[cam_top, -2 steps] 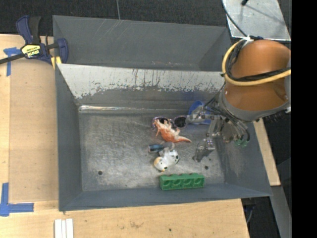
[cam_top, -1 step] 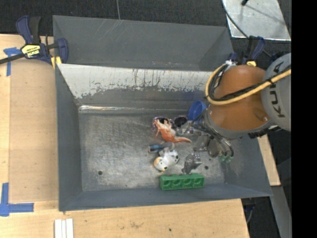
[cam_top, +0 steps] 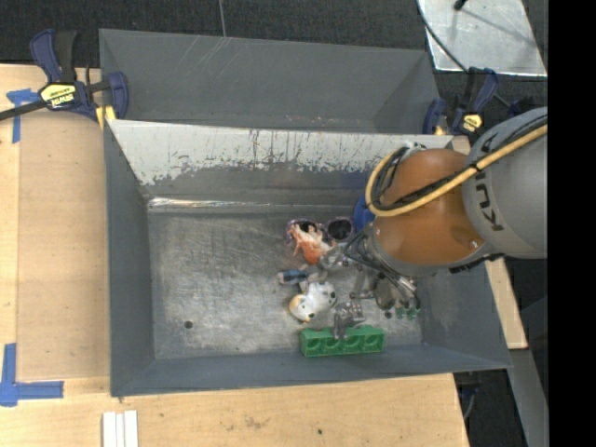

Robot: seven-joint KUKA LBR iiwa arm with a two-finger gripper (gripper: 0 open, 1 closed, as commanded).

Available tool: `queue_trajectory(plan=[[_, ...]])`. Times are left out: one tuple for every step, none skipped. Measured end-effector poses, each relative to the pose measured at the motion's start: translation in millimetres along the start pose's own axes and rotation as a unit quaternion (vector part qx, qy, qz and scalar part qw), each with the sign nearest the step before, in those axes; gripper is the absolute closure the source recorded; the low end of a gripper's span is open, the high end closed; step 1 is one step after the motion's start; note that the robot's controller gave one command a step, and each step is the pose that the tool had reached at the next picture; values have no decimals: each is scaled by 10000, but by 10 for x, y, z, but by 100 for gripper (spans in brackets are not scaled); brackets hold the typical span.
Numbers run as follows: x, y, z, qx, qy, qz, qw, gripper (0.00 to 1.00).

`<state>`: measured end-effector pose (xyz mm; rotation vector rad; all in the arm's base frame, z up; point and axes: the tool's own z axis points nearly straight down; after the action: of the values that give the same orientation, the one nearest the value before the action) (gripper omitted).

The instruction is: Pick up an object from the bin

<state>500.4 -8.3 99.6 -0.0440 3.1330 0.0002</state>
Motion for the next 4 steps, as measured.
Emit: queue_trajectory(plan=[[104,105,-321,-3,30,-1191,9929,0],[-239,332,155,-3,-1,-1261,9920,0],[-486,342,239,-7,-66,-2285,9735,100],[-486,342,239,-7,-66,-2284,9736,100]])
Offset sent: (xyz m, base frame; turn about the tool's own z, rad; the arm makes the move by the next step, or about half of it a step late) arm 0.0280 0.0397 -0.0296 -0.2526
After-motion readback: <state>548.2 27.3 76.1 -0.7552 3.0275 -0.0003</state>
